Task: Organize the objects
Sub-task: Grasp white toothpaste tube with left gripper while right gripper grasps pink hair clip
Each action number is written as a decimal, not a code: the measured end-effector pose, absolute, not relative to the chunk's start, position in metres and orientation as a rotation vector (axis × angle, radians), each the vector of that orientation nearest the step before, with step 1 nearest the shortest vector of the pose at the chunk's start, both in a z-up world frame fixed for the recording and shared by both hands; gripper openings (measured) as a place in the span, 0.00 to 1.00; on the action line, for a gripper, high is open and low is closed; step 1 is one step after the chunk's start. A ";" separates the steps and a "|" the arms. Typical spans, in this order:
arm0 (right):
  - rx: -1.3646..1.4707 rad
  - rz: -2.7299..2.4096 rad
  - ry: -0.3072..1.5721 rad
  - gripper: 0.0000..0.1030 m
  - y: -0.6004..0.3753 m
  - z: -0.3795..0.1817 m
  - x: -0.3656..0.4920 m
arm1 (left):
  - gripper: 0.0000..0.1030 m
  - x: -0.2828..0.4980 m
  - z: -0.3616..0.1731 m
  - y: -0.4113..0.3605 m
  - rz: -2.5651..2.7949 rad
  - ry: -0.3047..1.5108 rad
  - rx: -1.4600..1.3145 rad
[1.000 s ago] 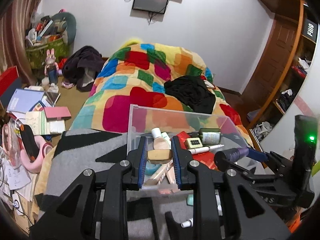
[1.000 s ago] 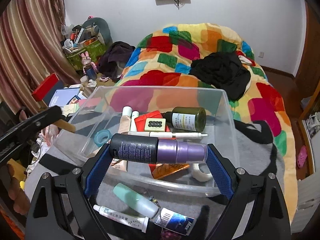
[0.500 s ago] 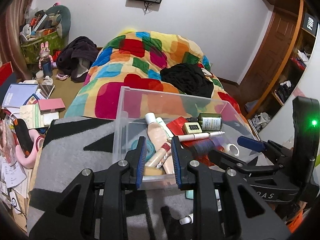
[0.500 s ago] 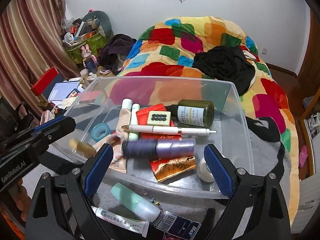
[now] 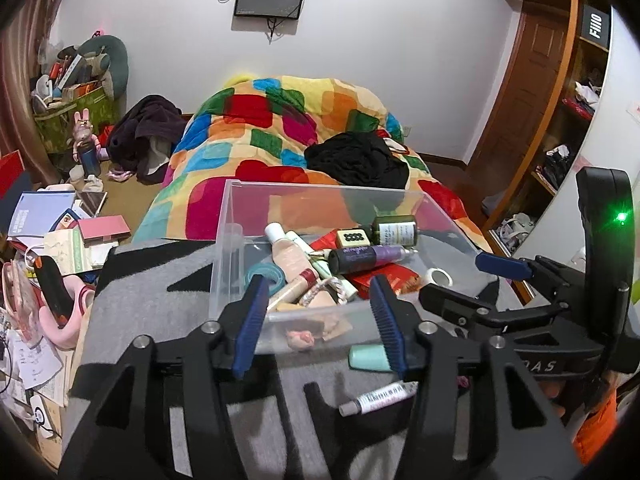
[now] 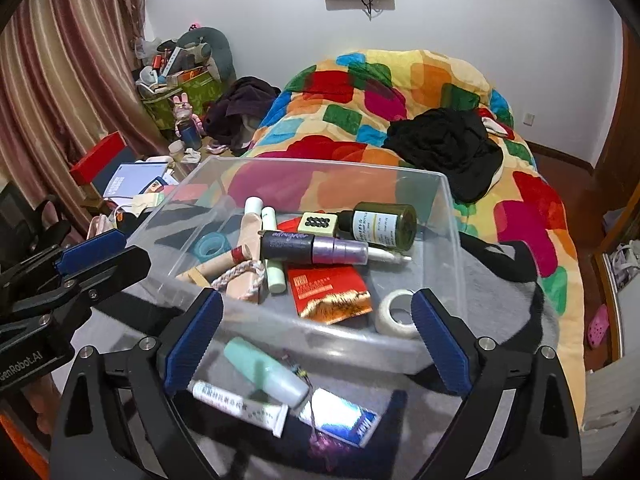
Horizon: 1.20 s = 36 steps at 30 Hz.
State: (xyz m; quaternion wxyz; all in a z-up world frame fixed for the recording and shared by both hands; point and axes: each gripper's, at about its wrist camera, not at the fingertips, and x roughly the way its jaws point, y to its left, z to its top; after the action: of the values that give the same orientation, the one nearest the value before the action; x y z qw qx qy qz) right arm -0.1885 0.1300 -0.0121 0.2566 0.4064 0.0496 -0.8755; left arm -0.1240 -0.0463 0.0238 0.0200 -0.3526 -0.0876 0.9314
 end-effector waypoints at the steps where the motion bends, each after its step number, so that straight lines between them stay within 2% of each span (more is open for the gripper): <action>1: 1.094 -2.380 0.143 0.92 0.132 -0.011 -0.185 | 0.55 -0.122 0.024 -0.045 2.886 -0.268 -1.094; 12: 1.018 -2.425 0.255 0.95 0.162 -0.012 -0.151 | 0.56 -0.111 -0.015 -0.013 2.738 -0.158 -1.220; 23: 1.114 -2.368 0.362 0.92 0.191 -0.061 -0.138 | 0.56 -0.126 -0.053 0.025 2.542 -0.042 -1.373; 26: 1.134 -2.302 0.326 0.80 0.191 -0.066 -0.136 | 0.56 -0.120 -0.052 0.026 2.540 -0.036 -1.352; 27: 1.139 -2.279 0.319 0.73 0.190 -0.067 -0.136 | 0.55 -0.118 -0.051 0.026 2.535 -0.040 -1.343; 31: 1.156 -2.199 0.340 0.47 0.178 -0.078 -0.132 | 0.36 -0.113 -0.055 0.028 2.524 -0.019 -1.358; 36: 1.138 -2.185 0.337 0.35 0.172 -0.078 -0.130 | 0.33 -0.105 -0.056 0.028 2.530 -0.011 -1.351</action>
State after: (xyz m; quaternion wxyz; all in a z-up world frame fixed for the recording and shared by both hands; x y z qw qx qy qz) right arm -0.1300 0.1722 -0.0776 0.3218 0.4334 0.1282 -0.8319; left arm -0.1048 0.0280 -0.0560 0.1361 -0.4665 -0.0038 0.8740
